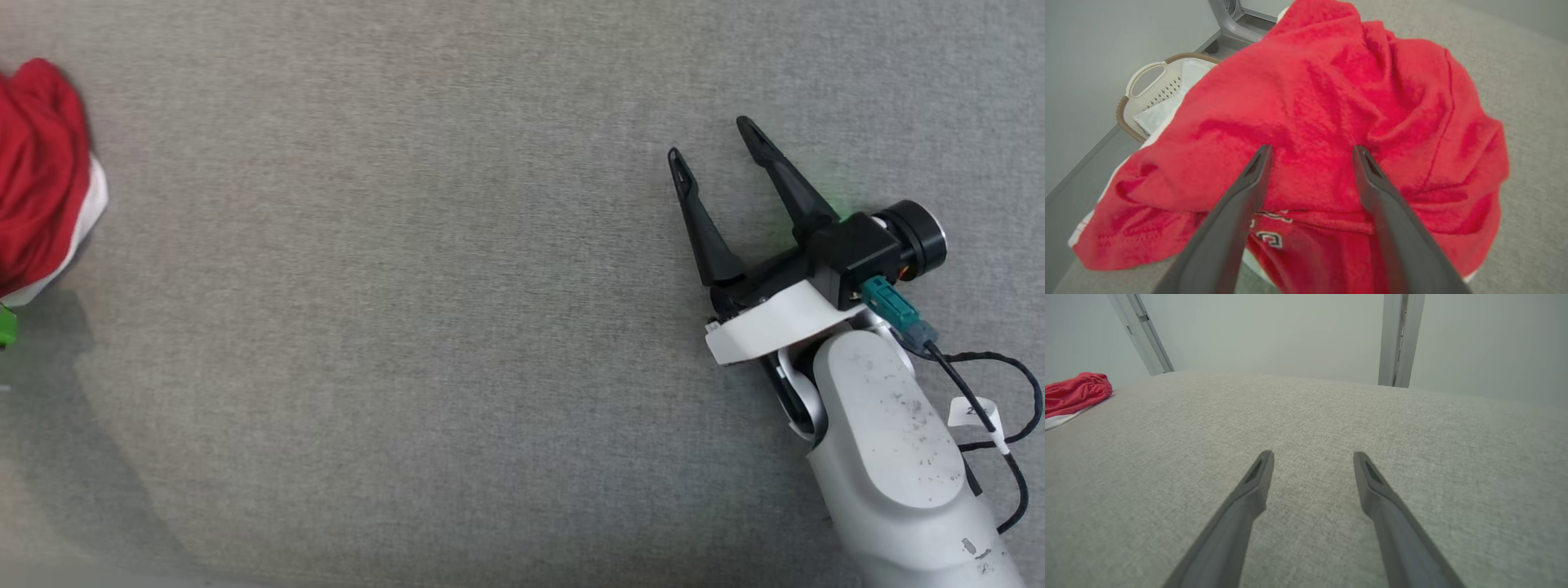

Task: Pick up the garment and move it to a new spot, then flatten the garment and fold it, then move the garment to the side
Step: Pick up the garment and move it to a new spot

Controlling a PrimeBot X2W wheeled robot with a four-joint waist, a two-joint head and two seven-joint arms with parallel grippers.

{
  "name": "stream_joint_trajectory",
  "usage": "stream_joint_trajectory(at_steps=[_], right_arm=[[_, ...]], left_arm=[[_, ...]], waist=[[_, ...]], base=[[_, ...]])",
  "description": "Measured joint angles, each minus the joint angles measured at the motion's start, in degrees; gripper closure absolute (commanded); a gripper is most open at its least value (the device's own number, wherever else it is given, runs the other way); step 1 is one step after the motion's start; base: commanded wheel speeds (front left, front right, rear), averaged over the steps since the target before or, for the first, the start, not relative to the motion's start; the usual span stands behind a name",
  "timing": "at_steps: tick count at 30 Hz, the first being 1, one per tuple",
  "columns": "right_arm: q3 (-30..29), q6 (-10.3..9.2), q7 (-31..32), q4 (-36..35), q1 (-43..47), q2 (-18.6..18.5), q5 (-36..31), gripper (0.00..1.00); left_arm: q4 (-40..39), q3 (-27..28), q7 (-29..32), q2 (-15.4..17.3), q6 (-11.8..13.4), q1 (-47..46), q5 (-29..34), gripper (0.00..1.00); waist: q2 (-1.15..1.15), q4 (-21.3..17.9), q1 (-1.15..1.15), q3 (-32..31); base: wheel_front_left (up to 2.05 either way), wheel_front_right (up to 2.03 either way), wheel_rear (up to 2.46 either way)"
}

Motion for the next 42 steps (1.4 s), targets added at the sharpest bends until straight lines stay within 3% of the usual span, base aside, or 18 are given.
stream_joint_trajectory(at_steps=[2,3,4,12,16,22,27,31,38,42], right_arm=[[-0.29,0.01,-0.05,-0.55,-0.01,0.09,-0.05,0.0],[-0.43,0.01,-0.05,-0.69,0.01,0.09,-0.05,0.0],[-0.64,0.01,-0.05,-0.73,0.05,0.1,-0.04,0.0],[-1.65,0.0,0.03,0.15,1.74,-0.36,1.47,0.0],[-1.91,0.0,0.04,0.75,3.42,-0.4,3.13,0.0],[-2.4,0.0,0.05,1.07,6.6,-0.44,5.32,0.0],[-2.34,0.0,0.05,1.09,8.87,-0.44,7.08,0.0],[-2.41,-0.01,0.07,0.94,10.35,-0.48,8.05,0.0],[-1.93,-0.01,0.07,0.87,12.4,-0.47,9.02,0.0],[-1.4,-0.01,0.05,0.82,13.36,-0.47,9.95,0.0]], left_arm=[[0.79,-1.32,0.23,-0.11,0.0,-0.02,-1.44,0.0],[1.0,-2.04,0.35,-0.25,0.0,-0.02,-2.09,0.56],[1.24,-2.77,0.2,-0.29,0.0,-0.02,-2.38,1.0],[0.22,-7.45,-4.03,0.99,0.0,-0.72,-2.97,1.0],[-5.09,-8.25,-5.05,3.02,0.0,-4.27,-0.41,1.0],[-16.6,-3.87,-5.26,3.03,0.0,-6.69,7.72,1.0],[-26.07,-2.36,-5.28,-0.9,0.0,-6.34,11.36,1.0],[-30.91,-5.0,-5.28,-5.39,0.0,-4.8,12.92,1.0],[-33.95,-12.15,-5.28,-13.69,0.0,-1.64,13.16,1.0],[-33.3,-12.93,-5.28,-17.16,0.0,2.38,13.23,1.0]], waist=[[0.0,-0.87,0.0,0.58],[0.0,-1.31,0.0,0.74],[0.0,-1.7,0.0,0.79],[0.0,-2.6,0.0,-2.36],[0.0,-2.84,0.0,-5.05],[0.0,-3.64,0.0,-9.39],[0.0,-5.36,0.0,-12.63],[0.0,-7.74,0.0,-14.29],[0.0,-12.23,0.0,-16.63],[0.01,-14.72,0.0,-17.76]], base=[[0.0,0.0,0.0],[0.0,0.0,0.0],[0.0,0.0,0.0],[0.0,0.0,0.0],[0.0,0.0,0.0],[0.0,0.0,0.0],[0.0,0.0,0.0],[0.0,0.0,0.0],[0.0,0.0,0.0],[0.0,0.0,0.0]])
